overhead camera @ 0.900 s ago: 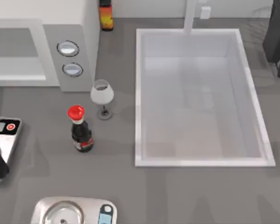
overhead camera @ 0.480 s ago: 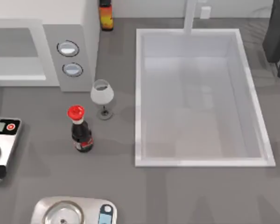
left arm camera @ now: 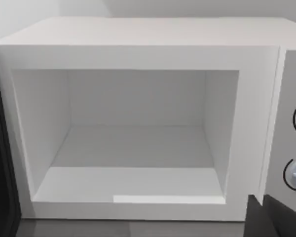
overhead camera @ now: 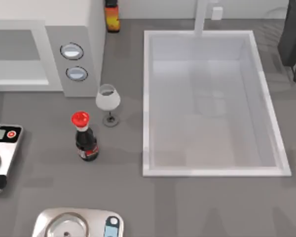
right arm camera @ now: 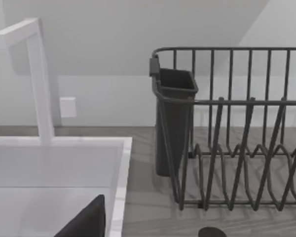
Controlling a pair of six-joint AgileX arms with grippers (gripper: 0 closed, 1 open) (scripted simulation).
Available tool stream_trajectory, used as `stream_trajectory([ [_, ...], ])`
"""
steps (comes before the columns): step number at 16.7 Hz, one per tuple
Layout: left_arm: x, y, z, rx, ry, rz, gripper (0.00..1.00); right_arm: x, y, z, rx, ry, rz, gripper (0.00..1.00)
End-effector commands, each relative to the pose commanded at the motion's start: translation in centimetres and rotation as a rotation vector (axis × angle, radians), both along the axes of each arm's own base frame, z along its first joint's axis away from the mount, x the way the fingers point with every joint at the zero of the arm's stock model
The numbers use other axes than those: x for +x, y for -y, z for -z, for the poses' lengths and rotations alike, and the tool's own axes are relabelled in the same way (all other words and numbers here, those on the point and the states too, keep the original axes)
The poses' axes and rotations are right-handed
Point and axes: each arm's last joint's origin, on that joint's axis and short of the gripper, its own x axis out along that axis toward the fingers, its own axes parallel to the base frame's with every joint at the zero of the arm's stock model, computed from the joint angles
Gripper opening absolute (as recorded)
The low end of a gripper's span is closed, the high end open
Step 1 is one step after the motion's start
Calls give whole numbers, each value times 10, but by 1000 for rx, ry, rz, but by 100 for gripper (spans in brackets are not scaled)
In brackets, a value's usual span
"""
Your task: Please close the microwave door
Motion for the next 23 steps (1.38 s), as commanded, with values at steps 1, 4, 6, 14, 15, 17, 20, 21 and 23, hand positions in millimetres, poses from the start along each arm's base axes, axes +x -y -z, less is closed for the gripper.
stream_trajectory([
  [1, 0, 0, 0, 0, 0, 0, 0, 0, 0, 0, 0, 0, 0, 100],
  [4, 0, 0, 0, 0, 0, 0, 0, 0, 0, 0, 0, 0, 0, 100],
  [6, 0, 0, 0, 0, 0, 0, 0, 0, 0, 0, 0, 0, 0, 100],
  [14, -4, 1, 9, 0, 0, 0, 0, 0, 0, 0, 0, 0, 0, 100],
  [15, -4, 1, 9, 0, 0, 0, 0, 0, 0, 0, 0, 0, 0, 100],
  [17, -4, 0, 8, 0, 3, -1, 0, 0, 0, 0, 0, 0, 0, 100],
  [20, -5, -2, 6, 0, 3, -1, 0, 0, 0, 0, 0, 0, 0, 100],
  [21, -6, -5, 5, 0, 3, -1, 0, 0, 0, 0, 0, 0, 0, 100],
  [23, -9, -11, 2, 0, 3, -1, 0, 0, 0, 0, 0, 0, 0, 100],
])
